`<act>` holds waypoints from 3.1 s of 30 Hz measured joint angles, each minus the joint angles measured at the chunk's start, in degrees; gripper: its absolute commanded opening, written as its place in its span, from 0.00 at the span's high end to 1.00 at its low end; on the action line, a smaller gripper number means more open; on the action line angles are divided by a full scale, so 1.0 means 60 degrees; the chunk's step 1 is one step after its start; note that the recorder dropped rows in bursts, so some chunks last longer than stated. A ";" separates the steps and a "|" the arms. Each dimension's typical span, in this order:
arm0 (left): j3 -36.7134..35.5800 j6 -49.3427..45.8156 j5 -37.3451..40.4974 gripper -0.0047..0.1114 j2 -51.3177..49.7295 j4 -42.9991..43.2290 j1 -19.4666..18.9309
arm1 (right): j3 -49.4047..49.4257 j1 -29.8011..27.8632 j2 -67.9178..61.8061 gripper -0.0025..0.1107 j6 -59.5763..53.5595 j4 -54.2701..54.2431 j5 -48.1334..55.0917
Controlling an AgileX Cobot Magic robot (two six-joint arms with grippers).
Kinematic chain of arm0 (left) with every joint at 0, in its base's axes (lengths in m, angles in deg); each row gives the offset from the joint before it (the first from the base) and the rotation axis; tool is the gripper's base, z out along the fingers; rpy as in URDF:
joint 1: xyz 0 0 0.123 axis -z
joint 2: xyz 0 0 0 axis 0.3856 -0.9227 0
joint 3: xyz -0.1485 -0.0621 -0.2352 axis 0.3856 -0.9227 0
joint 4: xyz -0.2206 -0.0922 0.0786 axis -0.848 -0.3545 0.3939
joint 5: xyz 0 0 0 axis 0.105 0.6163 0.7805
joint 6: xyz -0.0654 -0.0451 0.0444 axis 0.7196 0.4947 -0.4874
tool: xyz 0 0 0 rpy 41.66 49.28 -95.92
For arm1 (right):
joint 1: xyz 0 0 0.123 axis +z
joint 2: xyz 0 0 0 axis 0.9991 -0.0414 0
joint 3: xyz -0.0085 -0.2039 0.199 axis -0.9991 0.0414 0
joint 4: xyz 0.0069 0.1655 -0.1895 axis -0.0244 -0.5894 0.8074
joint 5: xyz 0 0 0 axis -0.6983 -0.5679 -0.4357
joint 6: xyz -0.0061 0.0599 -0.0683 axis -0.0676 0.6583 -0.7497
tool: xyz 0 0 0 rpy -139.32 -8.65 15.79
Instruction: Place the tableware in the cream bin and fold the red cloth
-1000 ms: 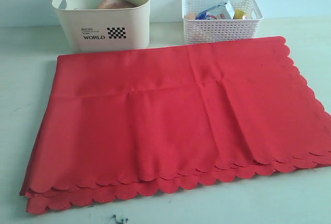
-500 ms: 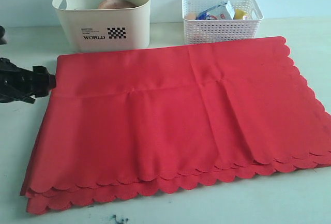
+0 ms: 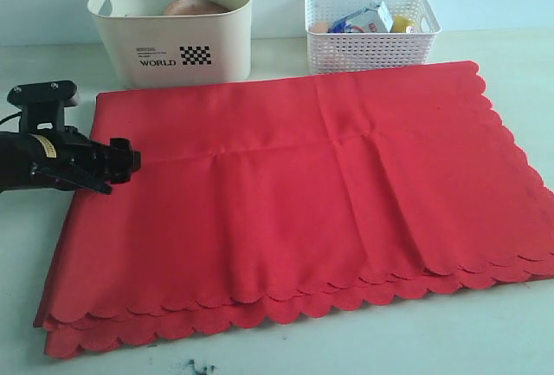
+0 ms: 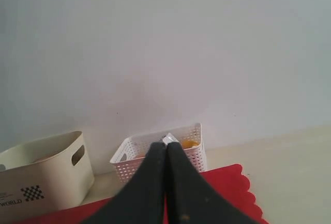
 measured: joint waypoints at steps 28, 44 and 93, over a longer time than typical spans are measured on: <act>0.2947 -0.2963 0.6662 0.94 0.2326 0.0069 -0.1641 | -0.2425 0.2365 -0.8653 0.98 0.1994 0.3341 0.0061; 0.6093 -0.2531 0.9598 0.94 0.3256 -0.0465 0.3250 | -0.3939 0.3019 -1.4715 0.98 0.2174 0.3570 -0.1673; 1.1878 -0.3040 1.2779 0.96 -0.3619 0.1129 0.4641 | -0.3971 0.3019 -0.9011 0.98 0.2210 0.4259 0.2019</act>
